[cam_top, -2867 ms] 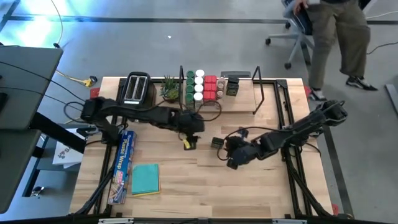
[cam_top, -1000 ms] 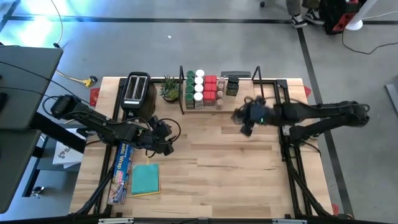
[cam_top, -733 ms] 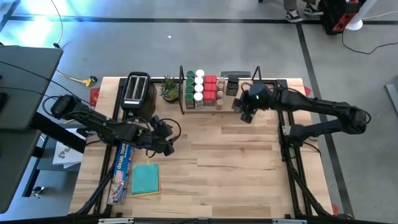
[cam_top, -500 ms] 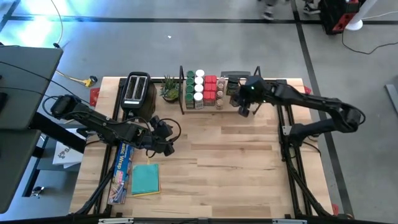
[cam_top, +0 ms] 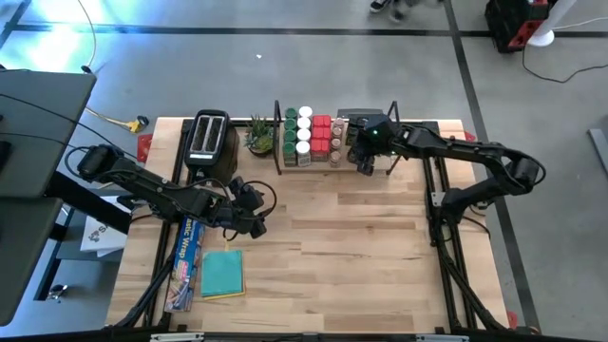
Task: Shelf spices
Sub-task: Put the black seasoning can on the shelf aligned with the other black seasoning cans
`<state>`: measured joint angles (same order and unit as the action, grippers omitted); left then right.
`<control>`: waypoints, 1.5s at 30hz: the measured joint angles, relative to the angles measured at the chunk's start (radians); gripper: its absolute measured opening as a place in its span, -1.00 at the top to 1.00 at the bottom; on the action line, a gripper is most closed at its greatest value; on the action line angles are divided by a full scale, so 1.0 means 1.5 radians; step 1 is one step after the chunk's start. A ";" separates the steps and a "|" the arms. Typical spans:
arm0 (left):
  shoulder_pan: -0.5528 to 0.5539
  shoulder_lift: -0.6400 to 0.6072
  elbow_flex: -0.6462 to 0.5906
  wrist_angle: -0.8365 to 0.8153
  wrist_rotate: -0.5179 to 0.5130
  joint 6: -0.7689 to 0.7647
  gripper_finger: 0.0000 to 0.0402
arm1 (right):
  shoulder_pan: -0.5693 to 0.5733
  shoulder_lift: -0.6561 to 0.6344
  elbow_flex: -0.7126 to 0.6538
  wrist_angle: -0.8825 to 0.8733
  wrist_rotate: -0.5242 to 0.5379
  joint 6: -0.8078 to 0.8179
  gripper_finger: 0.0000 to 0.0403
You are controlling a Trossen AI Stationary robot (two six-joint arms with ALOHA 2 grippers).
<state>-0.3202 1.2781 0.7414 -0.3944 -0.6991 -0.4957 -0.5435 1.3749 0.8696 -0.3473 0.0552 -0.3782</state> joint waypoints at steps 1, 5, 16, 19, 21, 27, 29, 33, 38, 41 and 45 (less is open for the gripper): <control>0.000 0.000 0.000 0.000 0.000 0.000 -0.19 | 0.001 0.000 0.000 0.010 0.013 -0.005 0.10; 0.000 0.000 0.000 0.000 0.001 0.000 -0.19 | 0.007 0.000 0.000 0.041 0.028 -0.033 0.10; 0.000 0.000 0.000 0.000 0.009 -0.001 -0.19 | 0.093 -0.094 0.001 -0.019 0.065 0.010 0.10; 0.000 0.000 0.000 0.003 0.009 -0.001 -0.19 | 0.120 -0.133 0.001 -0.069 0.016 0.068 0.15; 0.000 0.000 0.000 0.004 0.007 -0.001 -0.19 | 0.130 -0.139 0.001 -0.100 -0.012 0.109 0.23; 0.000 0.000 0.000 0.021 0.001 0.001 -0.19 | 0.125 -0.086 0.000 -0.137 -0.019 0.181 0.54; 0.000 0.000 0.000 0.021 0.001 0.004 -0.19 | 0.119 -0.059 0.000 -0.125 -0.019 0.194 0.63; 0.000 0.000 0.000 0.021 0.001 0.018 -0.19 | 0.105 -0.013 0.000 -0.125 0.004 0.196 0.73; 0.000 0.000 0.000 0.020 0.001 0.018 -0.19 | 0.094 0.005 -0.001 -0.125 0.123 0.221 0.74; 0.000 0.000 0.000 0.020 0.001 0.019 -0.19 | 0.090 0.003 -0.001 -0.125 0.157 0.230 0.74; 0.000 0.000 0.000 0.020 0.000 0.019 -0.19 | 0.086 0.003 -0.001 -0.131 0.161 0.237 0.74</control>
<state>-0.3204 1.2785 0.7414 -0.3641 -0.6987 -0.4679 -0.4145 1.3792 0.8688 -0.5438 0.2966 -0.0226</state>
